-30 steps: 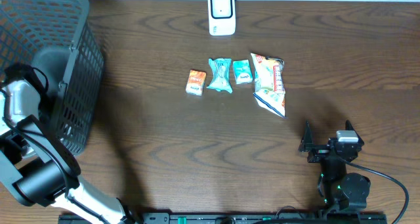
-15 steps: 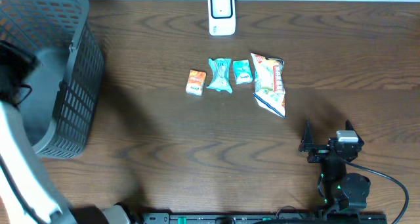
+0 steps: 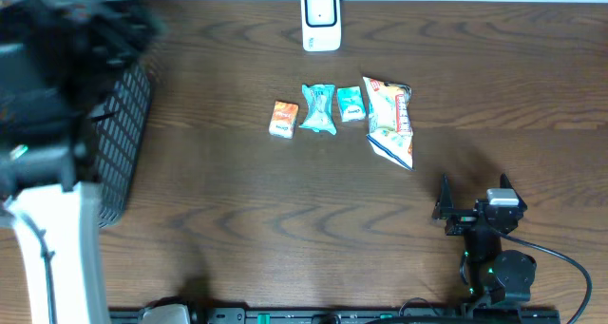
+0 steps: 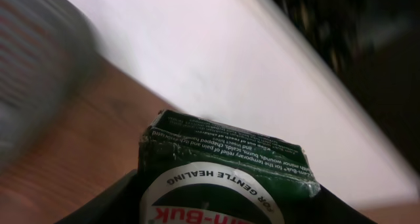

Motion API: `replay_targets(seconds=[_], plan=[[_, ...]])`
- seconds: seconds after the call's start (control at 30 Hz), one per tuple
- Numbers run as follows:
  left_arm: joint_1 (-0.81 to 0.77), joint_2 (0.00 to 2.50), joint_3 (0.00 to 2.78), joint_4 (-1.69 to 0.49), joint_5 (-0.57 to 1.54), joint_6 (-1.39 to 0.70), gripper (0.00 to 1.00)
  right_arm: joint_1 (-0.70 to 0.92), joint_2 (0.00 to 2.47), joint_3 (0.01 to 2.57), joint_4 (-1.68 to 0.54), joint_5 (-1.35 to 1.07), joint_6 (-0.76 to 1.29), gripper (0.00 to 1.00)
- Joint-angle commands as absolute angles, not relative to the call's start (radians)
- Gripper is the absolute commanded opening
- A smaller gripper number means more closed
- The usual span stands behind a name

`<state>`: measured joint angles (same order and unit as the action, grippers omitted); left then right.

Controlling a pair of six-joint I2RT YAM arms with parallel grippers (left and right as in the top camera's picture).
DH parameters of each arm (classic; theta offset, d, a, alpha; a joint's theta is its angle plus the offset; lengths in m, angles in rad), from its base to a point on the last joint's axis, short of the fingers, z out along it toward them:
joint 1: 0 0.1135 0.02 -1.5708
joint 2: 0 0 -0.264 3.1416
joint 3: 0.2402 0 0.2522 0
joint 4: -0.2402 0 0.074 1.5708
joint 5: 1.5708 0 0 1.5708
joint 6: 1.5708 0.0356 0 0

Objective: Scan the item barcode
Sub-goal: 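Hold the dark tin in front of the scanner with left gripper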

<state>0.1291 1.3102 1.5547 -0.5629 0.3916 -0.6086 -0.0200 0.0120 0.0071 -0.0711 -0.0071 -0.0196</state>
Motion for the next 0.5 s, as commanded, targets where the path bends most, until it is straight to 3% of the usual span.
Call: replay_targets(seconds=[0.0, 0.23, 0.47], plan=[[-0.019, 1.414, 1.567, -0.559, 0.327, -0.522, 0.58, -0.014, 0.007, 0.006, -0.075, -0.006, -0.031, 0.99], [-0.204, 1.652, 1.567, -0.602, 0.06, -0.299, 0.58, -0.014, 0.007, 0.006, -0.075, -0.006, -0.031, 0.99], [-0.255, 1.867, 1.567, -0.614, -0.012, -0.284, 0.58, -0.014, 0.007, 0.006, -0.075, -0.006, -0.031, 0.99]])
